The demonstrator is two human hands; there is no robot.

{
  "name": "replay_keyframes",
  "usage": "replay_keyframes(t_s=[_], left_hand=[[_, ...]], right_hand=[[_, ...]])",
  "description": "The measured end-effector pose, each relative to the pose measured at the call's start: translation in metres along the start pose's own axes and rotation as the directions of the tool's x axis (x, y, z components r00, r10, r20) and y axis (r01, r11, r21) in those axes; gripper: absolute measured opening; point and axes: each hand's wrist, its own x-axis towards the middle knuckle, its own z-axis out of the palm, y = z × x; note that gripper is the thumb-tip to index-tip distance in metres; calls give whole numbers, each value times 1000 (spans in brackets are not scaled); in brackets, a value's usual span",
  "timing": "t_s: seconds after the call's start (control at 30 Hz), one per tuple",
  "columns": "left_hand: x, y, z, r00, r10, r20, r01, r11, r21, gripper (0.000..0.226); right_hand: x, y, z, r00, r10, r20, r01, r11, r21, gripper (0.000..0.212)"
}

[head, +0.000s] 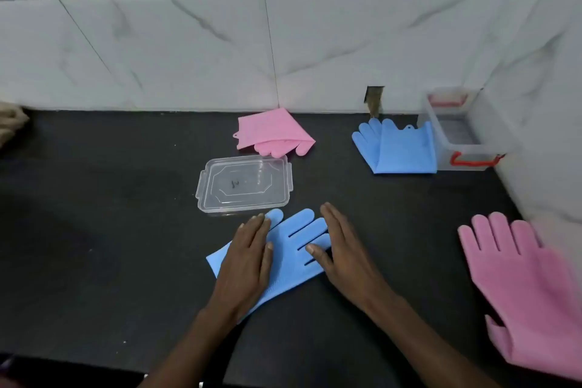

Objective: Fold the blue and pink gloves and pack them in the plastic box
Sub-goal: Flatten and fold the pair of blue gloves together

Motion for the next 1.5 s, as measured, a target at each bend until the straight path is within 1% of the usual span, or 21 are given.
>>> replay_keyframes(t_s=[0.1,0.17,0.23,0.33,0.53,0.67,0.73,0.8,0.93,0.97,1.0,1.03,1.07,1.1,1.17,1.2,1.27,1.3,1.4,1.43,1.5], left_hand=[[-3,-8,9,999,-1,-49,3,999,41,45],[-4,-12,13,997,-46,-54,47,998,28,44],[-6,-17,17,997,-42,-62,44,998,39,45],[-6,-21,21,997,-24,-79,28,998,53,44],[-6,-23,22,994,12,-106,-5,998,69,43],[-6,-18,18,986,-43,-164,58,994,88,43],[-7,-16,17,977,-69,-199,96,987,130,36],[-8,-15,16,974,-69,-218,101,985,139,31],[-11,-12,12,956,-76,-283,82,997,11,30],[-14,-12,10,947,-67,-313,59,998,-35,23],[-16,-13,8,941,-55,-334,34,997,-69,10],[-18,-13,6,933,-36,-358,2,995,-96,14],[-18,-16,5,925,-22,-380,-24,993,-114,26],[-18,-17,4,921,-13,-389,-45,989,-138,29],[-17,-19,3,934,-9,-357,-47,988,-147,14],[-15,-20,4,947,-1,-322,-40,992,-119,8],[-10,-23,7,966,9,-257,-33,995,-90,7],[-9,-24,8,965,22,-261,-49,994,-99,7],[-9,-23,6,927,46,-372,-116,979,-170,9],[-10,-22,4,917,25,-399,-119,970,-214,10],[-12,-19,2,919,-31,-394,-101,945,-310,16]], right_hand=[[-6,6,16,1000,1,-3,-1,1000,-30,77],[-8,8,24,1000,5,4,-5,1000,-24,80],[-10,9,26,1000,5,2,-5,1000,-28,81],[-12,12,28,1000,-16,15,17,997,-75,80],[-15,14,28,999,-50,-3,49,995,-86,75],[-14,15,30,997,-71,-19,69,992,-107,73],[-15,16,31,996,-80,-30,76,990,-123,73],[-15,19,33,995,-92,-45,84,986,-146,72],[-15,24,32,987,-84,-135,65,988,-137,69],[-16,26,31,985,-64,-158,43,990,-137,71],[-16,27,29,984,-43,-171,18,989,-146,73],[-17,27,28,984,-22,-176,-7,987,-163,74],[-18,27,26,983,-7,-182,-28,982,-187,72],[-19,27,26,981,-4,-193,-39,975,-217,66],[-20,25,25,978,-21,-206,-33,966,-257,55],[-21,23,25,978,-29,-204,-24,968,-251,53],[-23,20,24,982,-33,-187,-8,977,-214,51],[-24,18,24,983,-40,-179,6,983,-186,46],[-28,15,18,974,-60,-217,51,997,-50,19],[-29,15,16,970,-60,-236,61,998,-4,17],[-31,17,13,965,-50,-257,82,990,115,23]])
